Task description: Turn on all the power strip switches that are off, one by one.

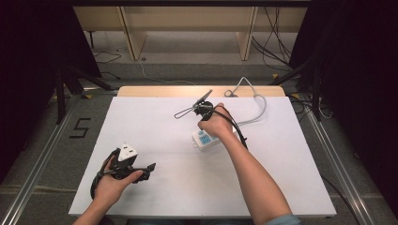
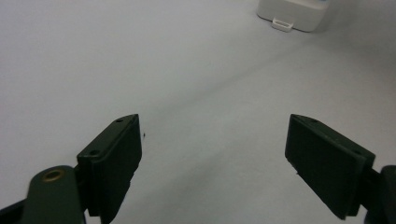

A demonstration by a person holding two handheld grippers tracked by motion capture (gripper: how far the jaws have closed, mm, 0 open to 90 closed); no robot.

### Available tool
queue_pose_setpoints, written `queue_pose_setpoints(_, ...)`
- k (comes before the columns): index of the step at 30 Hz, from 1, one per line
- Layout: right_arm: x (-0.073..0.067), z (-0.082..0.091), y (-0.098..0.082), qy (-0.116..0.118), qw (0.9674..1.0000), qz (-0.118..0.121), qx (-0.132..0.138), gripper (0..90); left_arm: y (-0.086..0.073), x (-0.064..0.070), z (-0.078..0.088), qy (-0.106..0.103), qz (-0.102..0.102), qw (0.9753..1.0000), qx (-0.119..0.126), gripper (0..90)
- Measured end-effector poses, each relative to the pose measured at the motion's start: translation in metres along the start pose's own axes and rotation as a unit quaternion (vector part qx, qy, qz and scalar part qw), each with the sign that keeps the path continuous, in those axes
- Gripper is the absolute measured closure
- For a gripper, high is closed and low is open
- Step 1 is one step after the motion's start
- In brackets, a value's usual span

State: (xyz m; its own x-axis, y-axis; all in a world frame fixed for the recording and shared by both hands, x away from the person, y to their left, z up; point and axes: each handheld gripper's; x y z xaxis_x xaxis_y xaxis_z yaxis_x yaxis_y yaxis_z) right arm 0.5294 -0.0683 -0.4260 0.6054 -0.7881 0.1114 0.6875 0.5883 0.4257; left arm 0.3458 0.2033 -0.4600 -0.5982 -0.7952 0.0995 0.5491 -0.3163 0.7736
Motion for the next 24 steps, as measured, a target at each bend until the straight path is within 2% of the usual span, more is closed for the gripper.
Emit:
queue_pose_setpoints(18,-0.0064,-0.0043,0.0009,0.008,0.9996,0.009,-0.026,90.0,0.0000,0.0003,-0.0002,0.000,-0.001,1.0000,0.000,18.4)
queue_pose_setpoints(24,-0.0072,-0.0045,0.0011,0.007,0.9996,0.010,-0.027,90.0,0.0000,-0.0004,0.0001,0.000,-0.001,1.0000,-0.001,18.4)
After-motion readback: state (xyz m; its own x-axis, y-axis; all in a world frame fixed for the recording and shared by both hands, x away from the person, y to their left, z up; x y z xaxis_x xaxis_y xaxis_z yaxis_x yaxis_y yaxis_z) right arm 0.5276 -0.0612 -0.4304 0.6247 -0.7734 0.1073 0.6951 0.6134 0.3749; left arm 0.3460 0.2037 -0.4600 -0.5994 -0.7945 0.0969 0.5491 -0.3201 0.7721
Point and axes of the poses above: each handheld gripper's, and its own axes: z roughly backward along the jaws, y roughly out of its top, x roughly to its right, and after that the axes turned 8 degrees about -y, right-handed
